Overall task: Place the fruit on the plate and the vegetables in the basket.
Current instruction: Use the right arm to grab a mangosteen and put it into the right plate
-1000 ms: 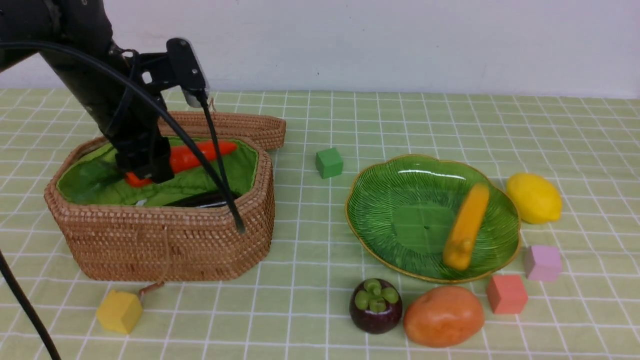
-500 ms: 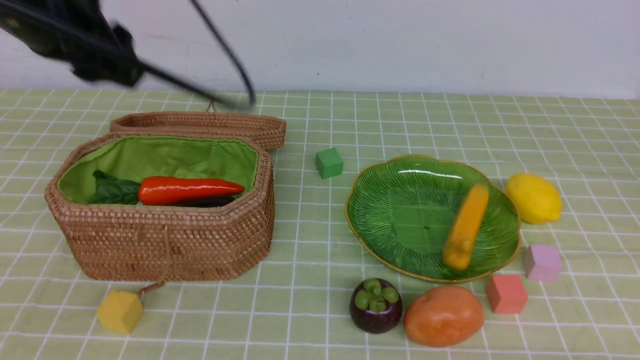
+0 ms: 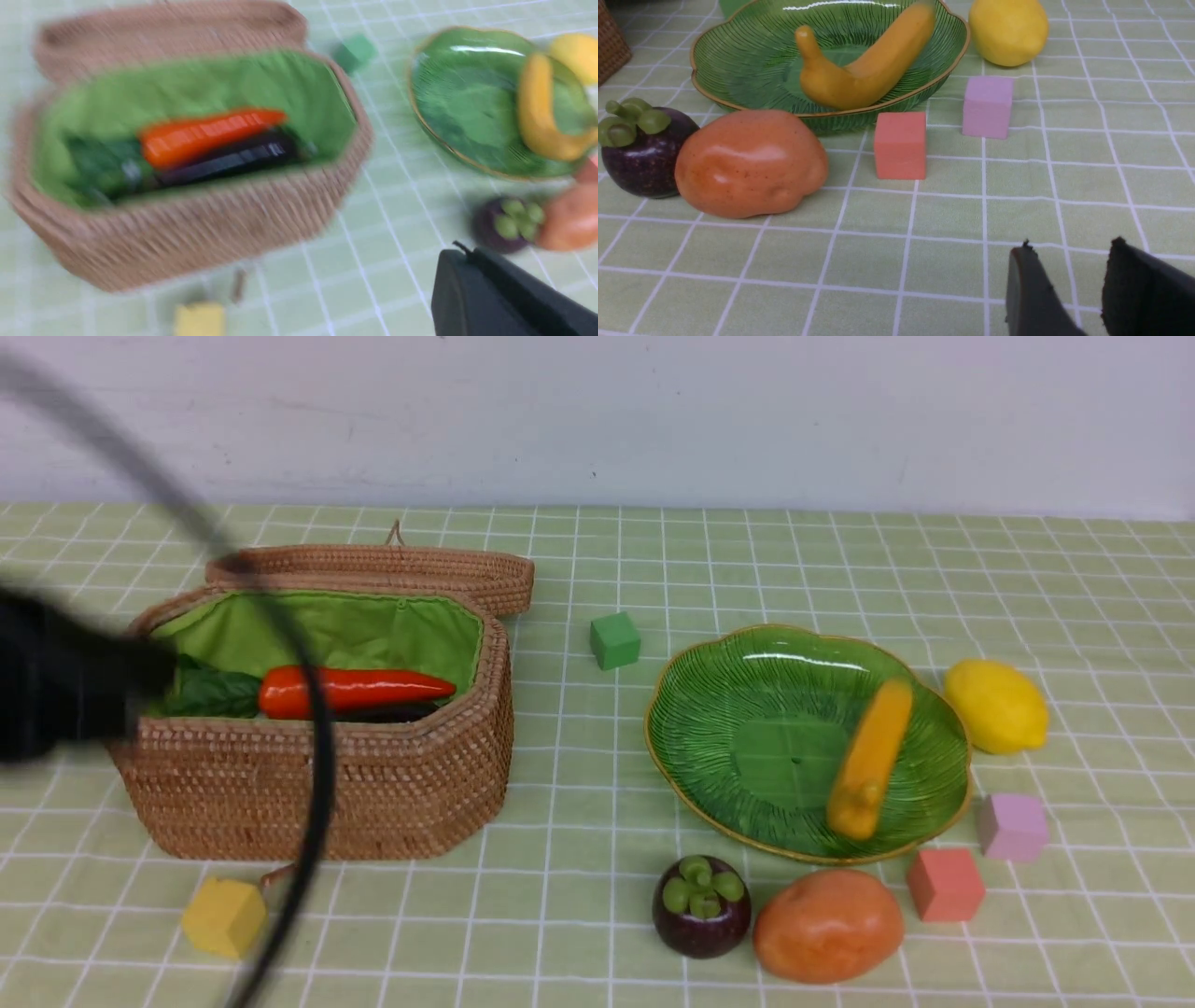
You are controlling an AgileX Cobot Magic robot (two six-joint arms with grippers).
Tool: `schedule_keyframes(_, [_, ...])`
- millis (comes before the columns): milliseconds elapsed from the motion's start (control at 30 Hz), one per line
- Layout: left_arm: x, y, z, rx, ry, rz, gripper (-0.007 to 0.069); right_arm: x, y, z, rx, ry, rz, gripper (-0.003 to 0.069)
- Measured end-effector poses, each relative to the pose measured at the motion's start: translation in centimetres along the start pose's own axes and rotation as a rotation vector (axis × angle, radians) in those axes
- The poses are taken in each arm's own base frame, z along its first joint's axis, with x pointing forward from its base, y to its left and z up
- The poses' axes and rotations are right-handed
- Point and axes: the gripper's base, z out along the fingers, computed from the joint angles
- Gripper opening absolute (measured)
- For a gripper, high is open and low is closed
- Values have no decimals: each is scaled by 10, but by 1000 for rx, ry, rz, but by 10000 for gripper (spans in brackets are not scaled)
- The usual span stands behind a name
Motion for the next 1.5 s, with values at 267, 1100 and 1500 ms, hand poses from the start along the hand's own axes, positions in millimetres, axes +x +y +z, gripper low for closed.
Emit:
schedule_keyframes(267, [87, 8, -6, -11, -339, -102, -13, 0, 0, 0, 0, 0, 0, 240])
schedule_keyframes(1100, [106, -16, -17, 255, -405, 46, -13, -22, 5, -2, -148, -243, 673, 233])
schedule_keyframes(1500, [106, -15, -17, 245, -411, 57, -13, -115, 39, 7, -240, 416, 239, 1])
